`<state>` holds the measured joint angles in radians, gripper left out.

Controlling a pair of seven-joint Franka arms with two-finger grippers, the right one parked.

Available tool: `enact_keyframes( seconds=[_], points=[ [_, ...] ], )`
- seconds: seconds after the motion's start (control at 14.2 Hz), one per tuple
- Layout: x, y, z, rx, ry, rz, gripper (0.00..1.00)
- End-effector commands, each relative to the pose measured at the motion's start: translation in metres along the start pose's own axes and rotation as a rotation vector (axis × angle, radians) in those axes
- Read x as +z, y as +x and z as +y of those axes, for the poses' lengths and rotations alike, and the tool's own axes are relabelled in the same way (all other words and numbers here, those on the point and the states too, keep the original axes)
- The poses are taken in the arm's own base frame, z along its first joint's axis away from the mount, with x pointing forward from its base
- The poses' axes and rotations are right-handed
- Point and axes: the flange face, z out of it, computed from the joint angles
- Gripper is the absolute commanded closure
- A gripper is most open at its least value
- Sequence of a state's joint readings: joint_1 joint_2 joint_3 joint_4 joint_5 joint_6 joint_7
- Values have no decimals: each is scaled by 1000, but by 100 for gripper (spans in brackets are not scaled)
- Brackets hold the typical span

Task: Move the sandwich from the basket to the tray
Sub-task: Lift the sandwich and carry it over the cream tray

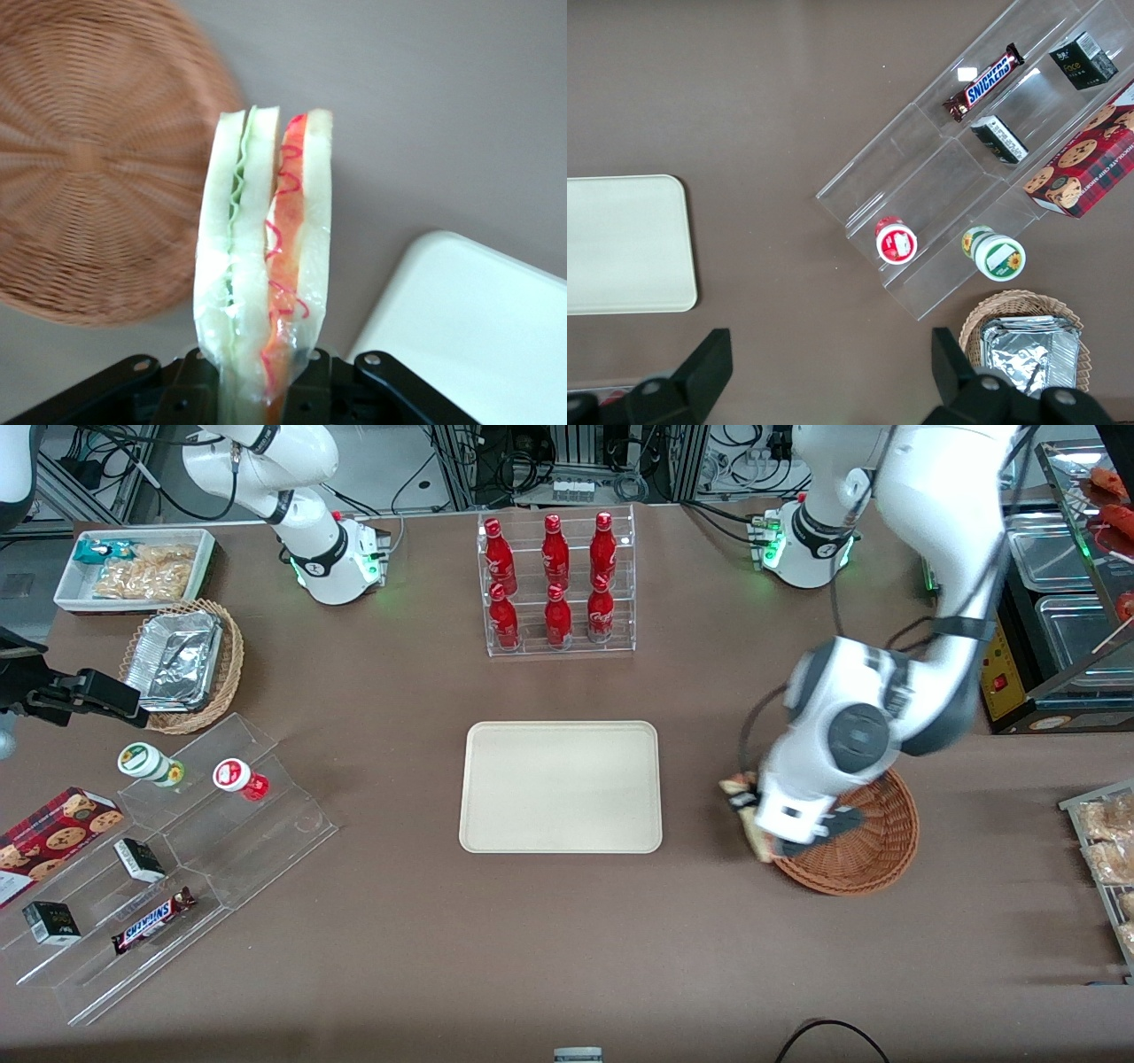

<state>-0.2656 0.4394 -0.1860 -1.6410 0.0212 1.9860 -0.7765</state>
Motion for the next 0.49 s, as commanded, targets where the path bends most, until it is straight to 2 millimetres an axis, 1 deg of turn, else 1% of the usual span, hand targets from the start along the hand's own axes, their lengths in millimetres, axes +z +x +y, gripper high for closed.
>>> enact_keyframes(
  seconds=[0.0,0.14,0.21,0.28,0.42],
  points=[
    [12,-50,74,93,21,10,76],
    [36,-81,113,117,33,-5,76],
    [49,-94,127,136,41,-13,76],
    [63,-105,139,159,45,-18,76],
    [85,-118,162,195,-1,9,76]
  ],
)
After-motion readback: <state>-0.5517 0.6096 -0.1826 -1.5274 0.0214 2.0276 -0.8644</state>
